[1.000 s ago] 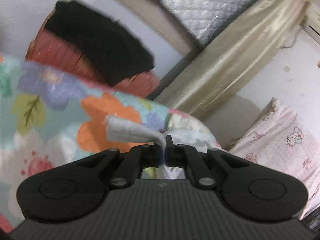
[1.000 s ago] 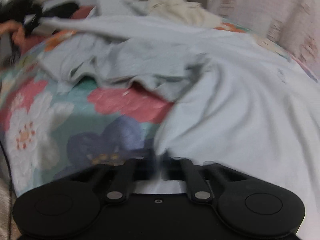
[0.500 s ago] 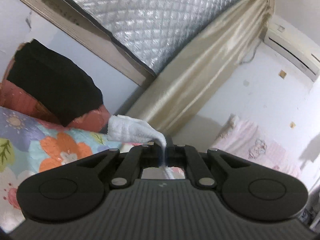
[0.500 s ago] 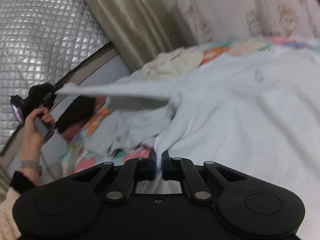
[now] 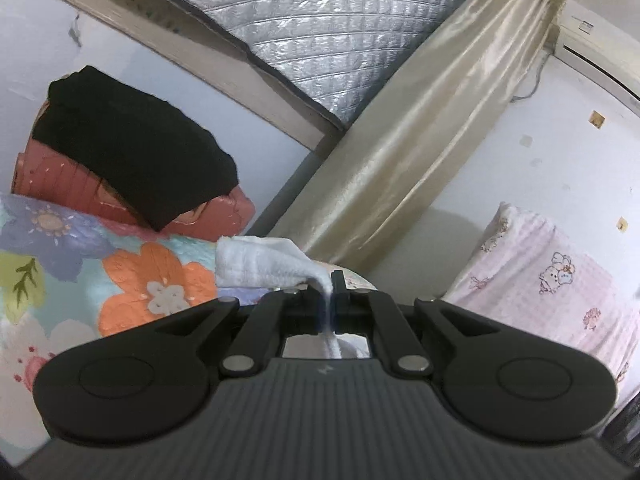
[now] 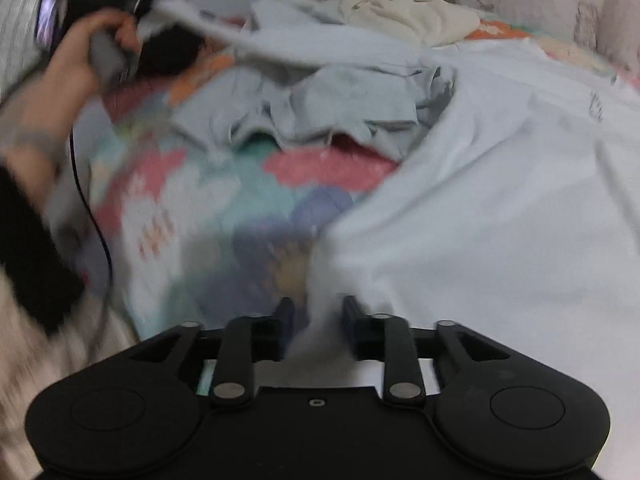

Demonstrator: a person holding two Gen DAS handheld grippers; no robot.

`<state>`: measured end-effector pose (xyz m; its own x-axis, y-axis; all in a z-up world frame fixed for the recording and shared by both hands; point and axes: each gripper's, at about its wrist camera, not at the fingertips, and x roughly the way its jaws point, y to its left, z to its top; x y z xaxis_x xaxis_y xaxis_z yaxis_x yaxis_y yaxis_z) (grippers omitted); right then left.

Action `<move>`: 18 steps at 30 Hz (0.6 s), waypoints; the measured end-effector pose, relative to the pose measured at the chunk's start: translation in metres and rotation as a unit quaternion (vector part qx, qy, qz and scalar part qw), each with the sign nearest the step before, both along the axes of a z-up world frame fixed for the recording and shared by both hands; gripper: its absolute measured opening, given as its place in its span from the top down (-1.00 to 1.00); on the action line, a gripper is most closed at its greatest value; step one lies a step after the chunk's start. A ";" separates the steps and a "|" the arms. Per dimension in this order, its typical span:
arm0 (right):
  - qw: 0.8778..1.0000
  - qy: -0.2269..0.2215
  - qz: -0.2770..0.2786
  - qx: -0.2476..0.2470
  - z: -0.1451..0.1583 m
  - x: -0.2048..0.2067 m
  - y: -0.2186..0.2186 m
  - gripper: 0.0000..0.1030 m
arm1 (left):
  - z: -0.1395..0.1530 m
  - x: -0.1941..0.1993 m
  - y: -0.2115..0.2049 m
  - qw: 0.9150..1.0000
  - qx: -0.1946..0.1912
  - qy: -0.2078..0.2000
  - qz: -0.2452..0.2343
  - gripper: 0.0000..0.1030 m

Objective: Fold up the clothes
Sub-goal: 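Grasp the T-shirt sleeve with the left gripper while the right gripper grasps the hem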

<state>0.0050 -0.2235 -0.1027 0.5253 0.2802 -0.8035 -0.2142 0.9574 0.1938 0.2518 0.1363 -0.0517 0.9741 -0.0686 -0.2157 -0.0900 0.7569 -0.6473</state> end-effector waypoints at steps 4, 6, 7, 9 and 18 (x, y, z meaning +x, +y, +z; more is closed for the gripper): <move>0.998 -0.016 0.053 -0.019 0.005 -0.038 0.013 -0.39 | 0.006 -0.003 -0.005 1.000 0.021 0.009 -0.004 0.95; 0.996 -0.025 0.075 -0.042 -0.001 -0.047 0.021 -0.58 | 0.007 -0.002 -0.009 1.000 0.024 0.007 -0.012 0.95; 0.995 -0.031 0.083 -0.056 -0.004 -0.049 0.024 -0.58 | 0.008 -0.001 -0.011 1.000 0.024 0.005 -0.016 0.95; 0.993 -0.043 0.068 -0.081 -0.012 -0.045 0.026 -0.56 | 0.009 -0.002 -0.013 0.999 0.024 0.002 -0.021 0.95; 0.995 -0.033 -0.006 0.096 0.029 -0.051 -0.054 0.73 | 0.020 -0.005 -0.009 0.999 0.000 -0.034 -0.035 0.95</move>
